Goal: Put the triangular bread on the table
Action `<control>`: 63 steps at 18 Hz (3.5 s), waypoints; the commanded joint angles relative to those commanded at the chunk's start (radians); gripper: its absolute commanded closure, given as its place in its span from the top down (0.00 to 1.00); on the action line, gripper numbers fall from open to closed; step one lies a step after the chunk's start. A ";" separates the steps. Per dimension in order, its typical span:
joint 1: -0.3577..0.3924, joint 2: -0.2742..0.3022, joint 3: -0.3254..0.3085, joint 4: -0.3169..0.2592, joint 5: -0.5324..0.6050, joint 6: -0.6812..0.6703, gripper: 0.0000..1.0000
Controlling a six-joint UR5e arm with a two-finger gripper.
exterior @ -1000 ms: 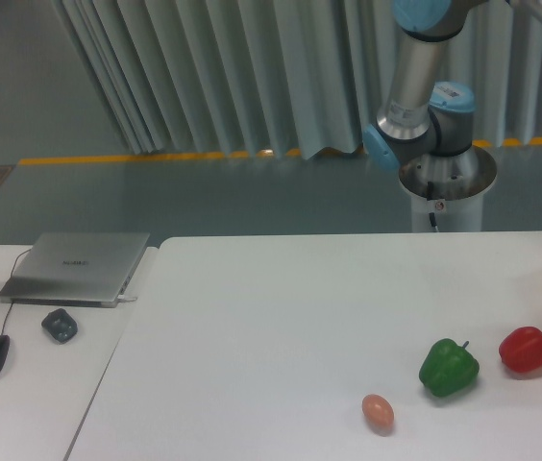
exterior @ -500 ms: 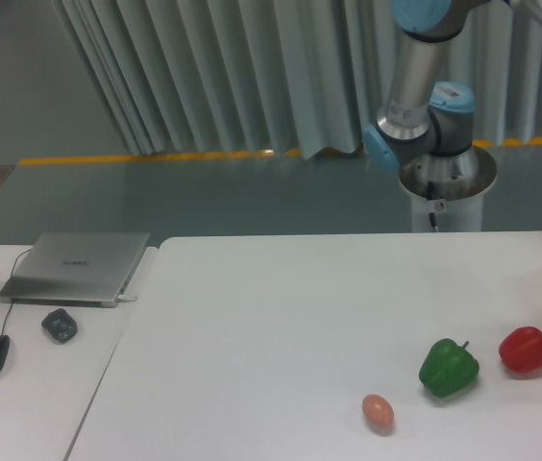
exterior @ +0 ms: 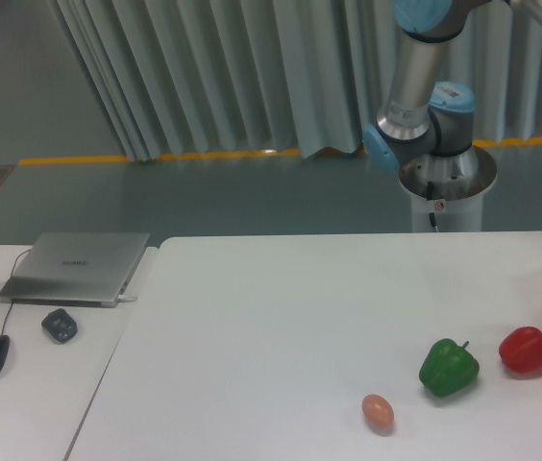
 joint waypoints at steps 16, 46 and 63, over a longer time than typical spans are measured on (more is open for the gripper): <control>0.028 0.032 0.093 -0.150 -0.168 -0.083 0.11; -0.282 -0.098 0.115 0.288 -0.084 -1.169 0.14; -0.290 -0.095 0.092 0.302 -0.025 -1.143 1.00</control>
